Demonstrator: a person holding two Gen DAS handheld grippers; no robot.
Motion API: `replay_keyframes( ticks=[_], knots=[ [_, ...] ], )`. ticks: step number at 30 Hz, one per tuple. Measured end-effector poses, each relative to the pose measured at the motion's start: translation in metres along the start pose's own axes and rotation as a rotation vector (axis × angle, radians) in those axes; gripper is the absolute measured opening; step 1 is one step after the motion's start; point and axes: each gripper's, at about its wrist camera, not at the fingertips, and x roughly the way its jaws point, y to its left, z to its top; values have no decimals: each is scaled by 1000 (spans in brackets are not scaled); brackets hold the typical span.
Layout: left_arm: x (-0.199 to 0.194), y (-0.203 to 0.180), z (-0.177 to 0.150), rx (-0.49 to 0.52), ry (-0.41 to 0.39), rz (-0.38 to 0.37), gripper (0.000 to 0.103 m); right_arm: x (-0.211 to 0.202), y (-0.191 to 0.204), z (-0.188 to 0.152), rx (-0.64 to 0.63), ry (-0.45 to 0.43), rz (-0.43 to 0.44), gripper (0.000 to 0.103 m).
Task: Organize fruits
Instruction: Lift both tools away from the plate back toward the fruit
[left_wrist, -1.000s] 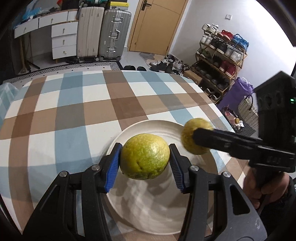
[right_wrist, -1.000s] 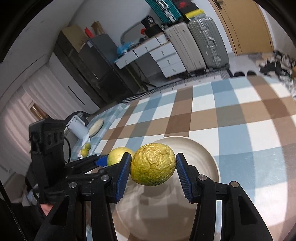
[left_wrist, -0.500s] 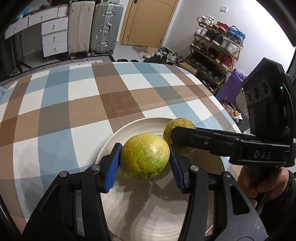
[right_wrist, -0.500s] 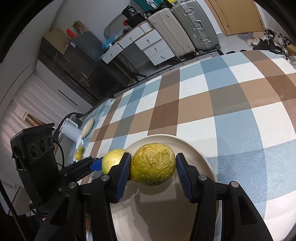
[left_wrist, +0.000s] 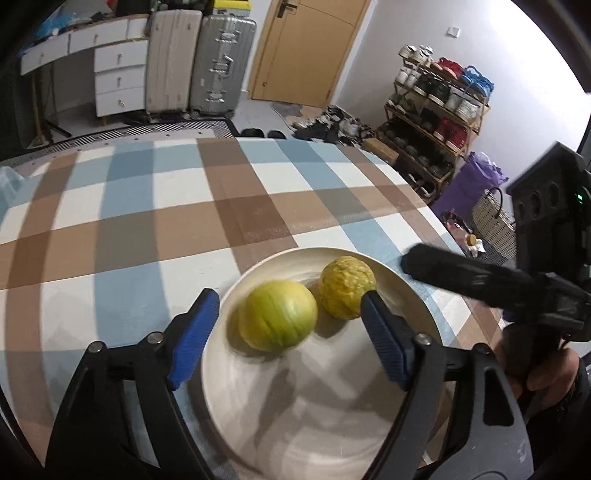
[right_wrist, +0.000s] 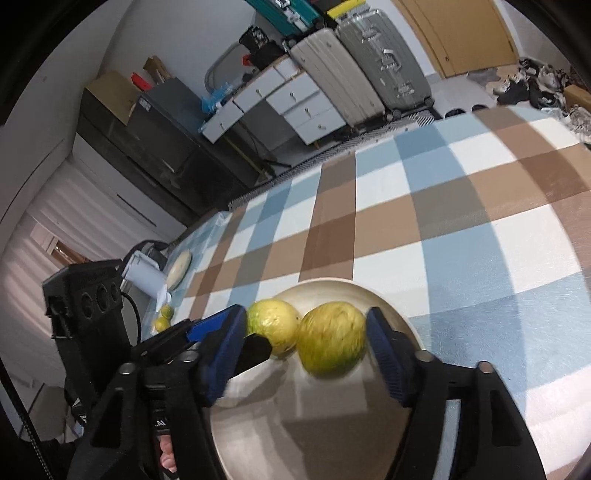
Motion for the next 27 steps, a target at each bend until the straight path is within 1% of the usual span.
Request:
replay_keyframes(
  ticks=[1,3,4,6,8,11,13,14,15,19,23,27],
  knots=[
    [-6,-1,-1,0,-5,2,78,-7,2,-1,-2,-15,7,82],
    [-19,-3,-4,5,-17,17,80,-21,7,-5,-8,-39,15,90],
    [-27,-5,-6,7,-27,30,81,-29,10,-7,-14,-52,18,92],
    [-44,-9,-10,1,-43,41,82,-46,16,-13,-26,-80,19,100],
    [-59,-13,-16,-3,-55,47,85,-63,24,-20,-38,-113,18,102],
    [-87,-23,-28,-2,-84,66,89,-91,36,-35,-61,-160,7,103],
    [-105,-31,-37,4,-105,79,95,-109,44,-48,-83,-193,-16,103],
    [-113,-34,-42,6,-116,83,101,-117,47,-53,-91,-207,-21,103],
    [-122,-38,-47,7,-129,84,102,-124,50,-59,-101,-219,-27,103],
    [-153,-56,-70,26,-167,103,102,-149,63,-86,-157,-257,-64,103],
    [-173,-70,-92,35,-169,108,102,-169,76,-110,-209,-292,-88,103],
    [-187,-80,-113,26,-170,110,102,-183,90,-134,-265,-326,-132,103]
  ],
)
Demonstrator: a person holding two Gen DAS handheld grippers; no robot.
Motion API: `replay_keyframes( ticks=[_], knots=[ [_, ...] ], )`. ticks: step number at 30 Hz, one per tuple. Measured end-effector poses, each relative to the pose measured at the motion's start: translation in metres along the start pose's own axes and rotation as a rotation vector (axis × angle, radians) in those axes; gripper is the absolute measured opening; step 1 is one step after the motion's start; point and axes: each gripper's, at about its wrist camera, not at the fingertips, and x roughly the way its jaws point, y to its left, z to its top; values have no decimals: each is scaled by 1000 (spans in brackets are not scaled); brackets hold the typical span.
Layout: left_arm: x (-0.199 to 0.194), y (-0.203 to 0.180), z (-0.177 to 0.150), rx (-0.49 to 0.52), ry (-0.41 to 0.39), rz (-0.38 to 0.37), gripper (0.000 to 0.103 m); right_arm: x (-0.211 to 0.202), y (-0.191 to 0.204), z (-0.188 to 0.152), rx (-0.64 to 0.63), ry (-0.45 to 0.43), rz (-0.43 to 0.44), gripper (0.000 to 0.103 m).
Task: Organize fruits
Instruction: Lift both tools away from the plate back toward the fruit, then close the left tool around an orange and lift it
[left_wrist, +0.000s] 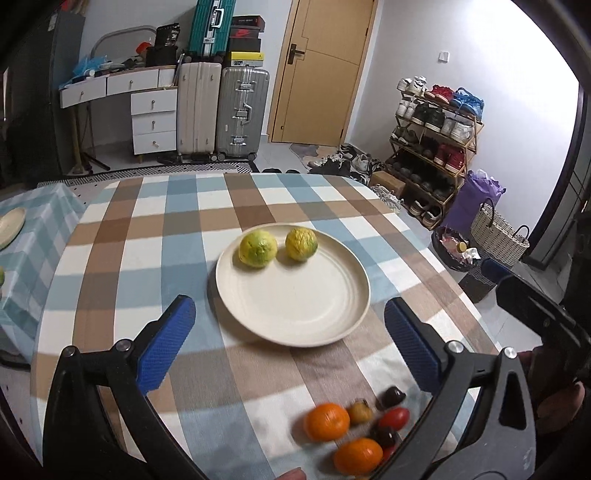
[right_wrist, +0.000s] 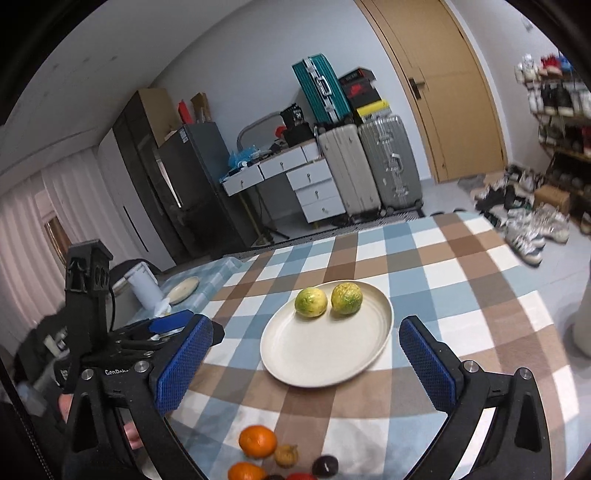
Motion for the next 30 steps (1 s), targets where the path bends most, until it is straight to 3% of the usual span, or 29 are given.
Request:
replay_keyframes(
  ticks=[8,17,25,30],
  knots=[
    [-27,-10,-35,-14,1,5,102,-29,14,-31,-19,-14,-23,103],
    [-14,-7,-65,-38,76,-16,102,-42,19,-69,-4,26,-24,103],
    [6,2,-70,-51,117,-37,102,-35,26,-92,-21,82,-2,103],
    [27,16,-77,-100,173,-89,102,-26,30,-104,-48,118,6,103]
  ],
)
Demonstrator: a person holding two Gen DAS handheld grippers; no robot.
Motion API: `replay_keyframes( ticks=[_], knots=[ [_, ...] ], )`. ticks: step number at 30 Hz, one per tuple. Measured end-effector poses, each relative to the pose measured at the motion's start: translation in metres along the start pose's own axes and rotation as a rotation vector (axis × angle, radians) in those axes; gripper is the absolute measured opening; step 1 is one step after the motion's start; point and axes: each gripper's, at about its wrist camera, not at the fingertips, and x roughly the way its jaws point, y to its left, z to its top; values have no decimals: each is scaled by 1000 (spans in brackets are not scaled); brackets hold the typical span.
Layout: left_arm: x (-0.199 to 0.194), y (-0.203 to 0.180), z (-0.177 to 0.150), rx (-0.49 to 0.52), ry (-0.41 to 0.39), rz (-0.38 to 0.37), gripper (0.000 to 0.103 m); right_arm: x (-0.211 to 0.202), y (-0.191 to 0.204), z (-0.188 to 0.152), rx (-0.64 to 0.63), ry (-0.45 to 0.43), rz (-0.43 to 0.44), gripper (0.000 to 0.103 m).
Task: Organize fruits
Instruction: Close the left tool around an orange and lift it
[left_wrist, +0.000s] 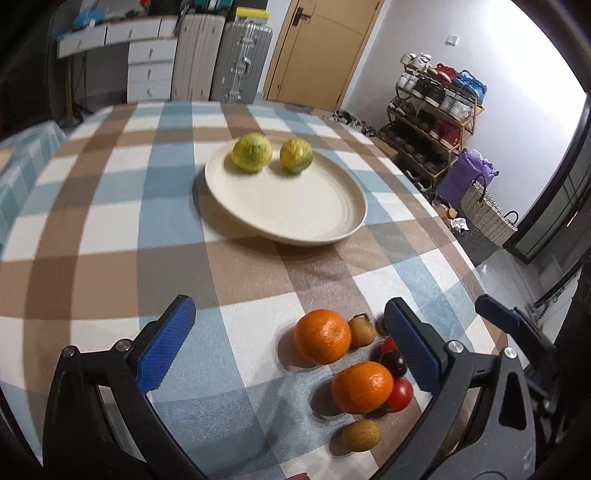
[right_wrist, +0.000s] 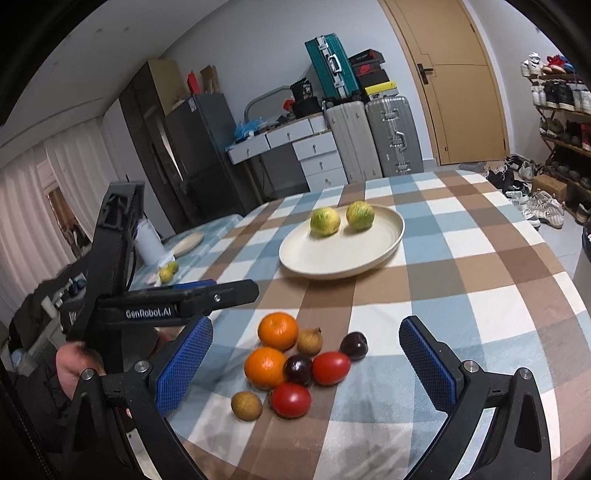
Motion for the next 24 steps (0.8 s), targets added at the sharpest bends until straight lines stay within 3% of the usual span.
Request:
replay_keyframes(
  ticks=[10,16,18,20,24],
  knots=[
    [34,17,-2,-59,83,-121,101,13,-3,-8,-7,31,71,103],
    [47,15,-2,-48,117,-172,75,17,-7,-6,5,33,92,103],
    [50,13,-3,-39,128,-181,58,17,-7,-6,8,34,101,103],
    [52,11,-5,-34,140,-200,49,19,-8,-6,8,39,109,103],
    [52,7,-5,-23,135,-221,35,22,-7,-6,6,47,115,103]
  ],
)
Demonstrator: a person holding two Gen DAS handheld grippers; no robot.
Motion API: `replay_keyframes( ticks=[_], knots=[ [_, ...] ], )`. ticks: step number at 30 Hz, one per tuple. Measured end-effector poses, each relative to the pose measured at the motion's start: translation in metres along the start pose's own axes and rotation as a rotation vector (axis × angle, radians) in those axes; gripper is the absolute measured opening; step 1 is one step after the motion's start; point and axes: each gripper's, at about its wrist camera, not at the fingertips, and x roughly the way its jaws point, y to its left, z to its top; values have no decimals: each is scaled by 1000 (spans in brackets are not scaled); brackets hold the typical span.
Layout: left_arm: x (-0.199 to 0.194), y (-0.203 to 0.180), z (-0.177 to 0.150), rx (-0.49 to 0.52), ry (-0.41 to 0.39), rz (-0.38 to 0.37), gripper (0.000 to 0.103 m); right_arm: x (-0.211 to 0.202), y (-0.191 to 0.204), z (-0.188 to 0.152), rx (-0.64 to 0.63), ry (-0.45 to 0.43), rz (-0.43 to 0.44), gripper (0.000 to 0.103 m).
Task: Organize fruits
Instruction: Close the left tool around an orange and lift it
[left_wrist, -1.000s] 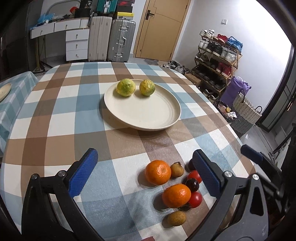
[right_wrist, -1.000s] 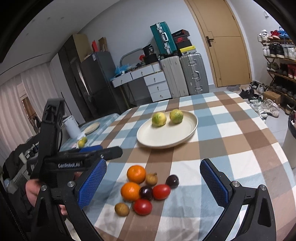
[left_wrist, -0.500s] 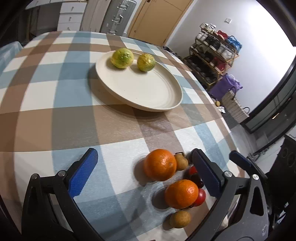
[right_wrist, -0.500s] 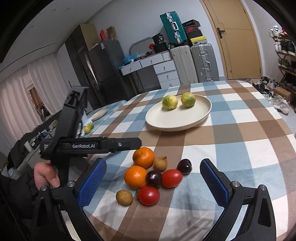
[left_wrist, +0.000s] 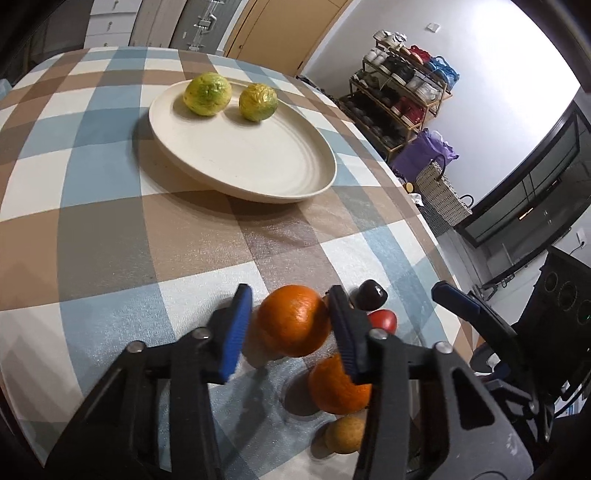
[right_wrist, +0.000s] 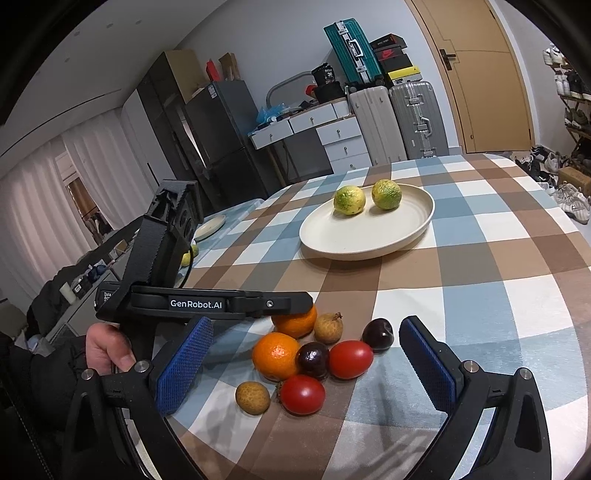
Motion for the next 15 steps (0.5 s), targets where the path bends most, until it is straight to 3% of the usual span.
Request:
replay_keyframes(
  ticks=[15],
  knots=[
    [-14,14,-3,-46,-25,-15,34,8,11,4,-48,31,-10,103]
  ],
)
